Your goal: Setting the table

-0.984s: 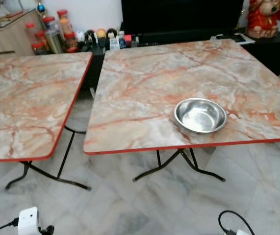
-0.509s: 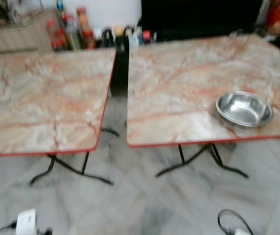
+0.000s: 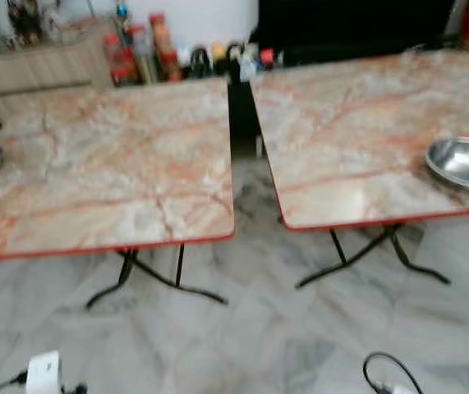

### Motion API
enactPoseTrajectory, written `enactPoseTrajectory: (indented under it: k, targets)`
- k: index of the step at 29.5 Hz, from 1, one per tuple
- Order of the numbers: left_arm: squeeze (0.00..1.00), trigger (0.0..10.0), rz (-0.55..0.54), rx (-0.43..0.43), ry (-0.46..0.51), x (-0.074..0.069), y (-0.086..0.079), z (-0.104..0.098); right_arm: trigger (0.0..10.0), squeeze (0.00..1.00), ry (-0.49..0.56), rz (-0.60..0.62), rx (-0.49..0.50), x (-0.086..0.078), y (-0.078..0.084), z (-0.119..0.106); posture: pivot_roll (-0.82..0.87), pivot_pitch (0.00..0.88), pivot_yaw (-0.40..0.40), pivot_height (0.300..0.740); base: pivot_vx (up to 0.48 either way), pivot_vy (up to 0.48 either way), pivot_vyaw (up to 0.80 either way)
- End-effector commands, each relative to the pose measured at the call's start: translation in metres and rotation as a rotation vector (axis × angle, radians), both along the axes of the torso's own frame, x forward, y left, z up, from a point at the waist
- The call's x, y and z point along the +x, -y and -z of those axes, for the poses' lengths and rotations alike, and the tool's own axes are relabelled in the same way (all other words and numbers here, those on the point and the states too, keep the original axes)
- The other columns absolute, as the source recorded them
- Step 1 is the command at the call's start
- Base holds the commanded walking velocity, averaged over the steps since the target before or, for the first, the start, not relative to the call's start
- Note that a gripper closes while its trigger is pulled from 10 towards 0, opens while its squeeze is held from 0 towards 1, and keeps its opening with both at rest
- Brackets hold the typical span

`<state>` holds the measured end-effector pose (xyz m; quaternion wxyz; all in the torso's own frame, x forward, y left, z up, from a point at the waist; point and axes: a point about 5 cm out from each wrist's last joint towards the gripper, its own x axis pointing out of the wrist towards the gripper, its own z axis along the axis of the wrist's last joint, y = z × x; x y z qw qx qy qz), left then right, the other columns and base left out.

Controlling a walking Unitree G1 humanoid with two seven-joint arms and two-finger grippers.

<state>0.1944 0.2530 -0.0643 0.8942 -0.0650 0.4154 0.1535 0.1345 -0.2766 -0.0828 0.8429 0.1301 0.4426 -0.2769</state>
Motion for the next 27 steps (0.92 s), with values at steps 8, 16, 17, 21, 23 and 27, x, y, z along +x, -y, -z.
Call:
enactPoseTrajectory:
  k: [8,16,17,21,23,27]
  targets:
    - [0.0,10.0,0.009,0.032,-0.044,-0.0114,-0.0095,0.003,10.0,0.0,0.003,0.007,0.026,-0.0008,-0.0088,0.0033,-0.01,0.017,0.072,0.74,0.0,0.48,-0.37]
    - [0.0,10.0,0.011,0.035,-0.041,-0.0108,-0.0101,0.0024,10.0,0.0,0.006,-0.005,0.02,0.0003,-0.0083,0.0027,0.01,0.038,0.068,0.74,0.0,0.48,-0.2]
    - [0.0,10.0,0.007,0.034,-0.039,-0.0105,-0.01,0.0023,10.0,0.0,0.008,-0.003,0.019,0.0006,-0.0081,0.0025,0.01,0.042,0.067,0.74,0.0,0.48,0.0]
    - [0.0,10.0,0.004,0.031,-0.036,-0.0095,-0.0093,0.0021,10.0,0.0,0.011,0.002,0.017,0.0014,-0.0072,0.0019,0.01,0.053,0.067,0.74,0.0,0.48,0.0]
    - [0.0,10.0,0.004,0.031,-0.036,-0.009,-0.009,0.002,10.0,0.0,0.011,0.003,0.016,0.0018,-0.0069,0.0017,0.01,0.055,0.067,0.74,0.0,0.48,0.0]
    - [0.0,10.0,0.002,0.03,-0.036,-0.0083,-0.0086,0.0018,10.0,0.0,0.012,0.003,0.016,0.0027,-0.0065,0.0012,0.01,0.06,0.067,0.74,0.0,0.48,0.0]
